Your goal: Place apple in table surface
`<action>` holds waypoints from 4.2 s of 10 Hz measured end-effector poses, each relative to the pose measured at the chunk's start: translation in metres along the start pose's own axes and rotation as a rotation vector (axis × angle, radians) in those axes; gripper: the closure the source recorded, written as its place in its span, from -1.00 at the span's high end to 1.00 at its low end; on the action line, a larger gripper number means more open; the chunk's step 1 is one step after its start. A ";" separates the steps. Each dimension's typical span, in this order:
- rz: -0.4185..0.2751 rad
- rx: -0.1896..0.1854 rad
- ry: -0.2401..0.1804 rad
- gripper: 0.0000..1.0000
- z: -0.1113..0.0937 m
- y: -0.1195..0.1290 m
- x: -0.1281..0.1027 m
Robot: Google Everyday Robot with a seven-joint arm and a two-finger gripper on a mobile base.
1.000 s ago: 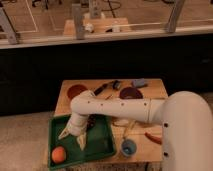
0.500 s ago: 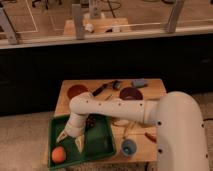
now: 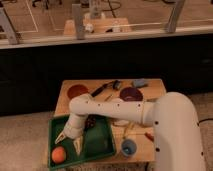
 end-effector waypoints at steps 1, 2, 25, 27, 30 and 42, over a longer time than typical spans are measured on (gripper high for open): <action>0.000 -0.003 -0.008 0.60 0.002 -0.001 -0.003; 0.003 -0.006 -0.016 0.60 0.004 -0.002 -0.004; 0.023 0.194 -0.125 -0.15 -0.043 0.022 0.011; -0.017 0.262 -0.160 0.17 -0.055 0.017 0.007; -0.076 0.294 -0.169 0.20 -0.067 -0.002 -0.006; -0.014 0.232 -0.068 0.20 -0.093 -0.026 0.005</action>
